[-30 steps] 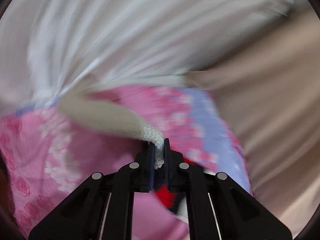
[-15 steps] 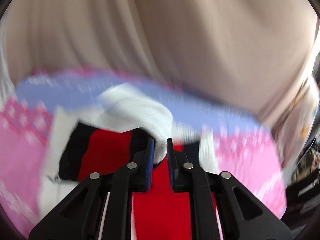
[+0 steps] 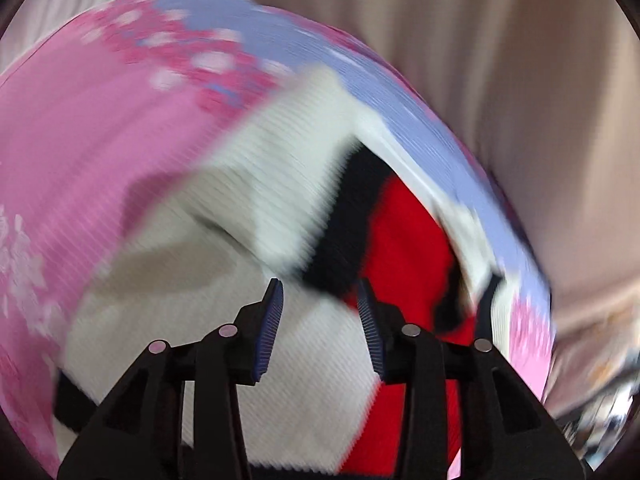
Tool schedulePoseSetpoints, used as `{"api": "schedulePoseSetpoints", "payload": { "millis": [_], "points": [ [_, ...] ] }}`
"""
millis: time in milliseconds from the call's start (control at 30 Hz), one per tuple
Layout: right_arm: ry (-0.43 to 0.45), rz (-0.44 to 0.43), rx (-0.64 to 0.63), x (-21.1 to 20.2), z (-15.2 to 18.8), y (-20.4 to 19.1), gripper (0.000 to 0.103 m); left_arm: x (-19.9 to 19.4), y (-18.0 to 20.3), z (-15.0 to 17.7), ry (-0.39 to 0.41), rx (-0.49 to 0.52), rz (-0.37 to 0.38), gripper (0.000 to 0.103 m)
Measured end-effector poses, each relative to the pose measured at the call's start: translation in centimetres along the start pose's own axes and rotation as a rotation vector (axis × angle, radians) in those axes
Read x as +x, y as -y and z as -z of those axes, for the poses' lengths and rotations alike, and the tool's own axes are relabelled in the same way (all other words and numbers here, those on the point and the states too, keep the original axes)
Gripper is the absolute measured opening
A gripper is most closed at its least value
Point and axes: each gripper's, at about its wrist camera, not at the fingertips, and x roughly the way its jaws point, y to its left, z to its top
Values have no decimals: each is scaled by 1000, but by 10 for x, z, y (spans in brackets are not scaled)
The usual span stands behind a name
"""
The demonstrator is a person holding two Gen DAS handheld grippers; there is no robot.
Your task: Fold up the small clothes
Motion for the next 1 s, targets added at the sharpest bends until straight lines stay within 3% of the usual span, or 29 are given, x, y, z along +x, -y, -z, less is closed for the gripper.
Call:
{"api": "schedulePoseSetpoints", "payload": {
  "millis": [200,300,367,400,433,467,600,667,733,800,833,900,933,1000],
  "points": [
    [20,55,-131,83,-71,-63,61,30,-41,-33,-56,-142,-3,37],
    [-21,104,-164,122,-86,-81,61,34,-40,-35,-48,-125,-3,36],
    [-45,150,-188,143,-89,-87,58,33,-40,-38,-34,-115,-23,29],
    [-57,165,-191,149,-90,-86,30,32,-41,-39,-30,-113,-36,19],
    [-69,160,-178,153,-92,-83,8,32,-42,-40,-29,-115,-42,15],
    [-59,140,-136,149,-94,-76,6,31,-48,-44,-28,-126,-34,14],
    [128,43,208,83,-88,1,4,22,-62,-50,4,-161,1,13],
    [108,122,410,74,-57,55,0,22,-63,-49,13,-156,-23,12],
    [-6,117,569,89,-24,96,0,25,-66,-46,14,-155,-35,13],
    [25,27,650,81,-6,113,0,28,-65,-45,13,-149,-41,13],
    [42,37,606,72,-8,108,0,27,-62,-44,18,-136,-49,14],
    [70,28,530,63,-18,94,15,25,-60,-45,23,-145,-37,14],
    [63,12,501,64,-24,88,17,25,-61,-45,22,-158,-28,16],
    [40,35,431,73,-39,77,41,27,-61,-46,19,-181,-18,21]
  ]
}}
